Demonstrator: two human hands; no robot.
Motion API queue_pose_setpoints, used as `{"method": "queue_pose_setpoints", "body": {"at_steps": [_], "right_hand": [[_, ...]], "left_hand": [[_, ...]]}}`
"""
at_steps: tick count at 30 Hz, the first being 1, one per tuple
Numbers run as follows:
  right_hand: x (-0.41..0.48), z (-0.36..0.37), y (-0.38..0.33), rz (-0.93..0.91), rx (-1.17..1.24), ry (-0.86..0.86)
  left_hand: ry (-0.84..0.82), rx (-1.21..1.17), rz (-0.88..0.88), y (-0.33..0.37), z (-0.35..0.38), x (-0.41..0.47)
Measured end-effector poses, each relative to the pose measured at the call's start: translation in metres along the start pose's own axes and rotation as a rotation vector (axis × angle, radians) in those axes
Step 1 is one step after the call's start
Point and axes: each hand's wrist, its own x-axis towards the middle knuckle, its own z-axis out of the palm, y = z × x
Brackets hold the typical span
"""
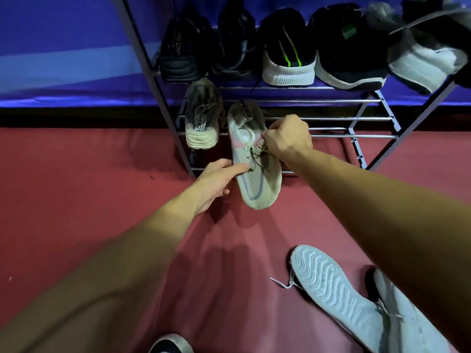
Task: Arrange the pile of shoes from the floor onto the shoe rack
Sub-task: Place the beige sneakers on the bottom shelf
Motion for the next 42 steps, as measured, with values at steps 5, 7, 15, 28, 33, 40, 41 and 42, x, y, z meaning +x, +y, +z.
{"method": "queue_pose_setpoints", "body": {"at_steps": [5, 7, 15, 28, 33, 40, 41, 42], "right_hand": [[0.019, 0.010, -0.001, 0.076, 0.095, 0.074], [0.025, 0.013, -0.001, 0.078, 0.164, 0.071], [0.023, 0.013, 0.019, -0.148, 0.193, -0.092], [-0.006, 0.012, 0.038, 0.090, 0.595, -0.441], [-0.001, 0.026, 0.025, 0.172, 0.653, -0.360], [0.004, 0.040, 0.018, 0.160, 0.671, -0.236], [0.004, 0.042, 0.016, 0.166, 0.660, -0.218], [0.004, 0.044, 0.013, 0.168, 0.651, -0.206]], "left_hand": [[0.015, 0.050, -0.034, 0.003, -0.010, 0.014], [0.029, 0.019, -0.022, 0.005, -0.014, 0.020], [0.124, -0.309, -0.097, 0.027, -0.012, 0.035], [0.236, -0.424, -0.074, 0.042, -0.004, 0.044], [0.182, -0.440, 0.038, 0.040, -0.008, 0.040], [0.204, -0.499, 0.053, 0.037, -0.008, 0.047], [0.217, -0.513, 0.052, 0.037, -0.007, 0.049], [0.229, -0.515, 0.052, 0.037, -0.007, 0.050]]}}
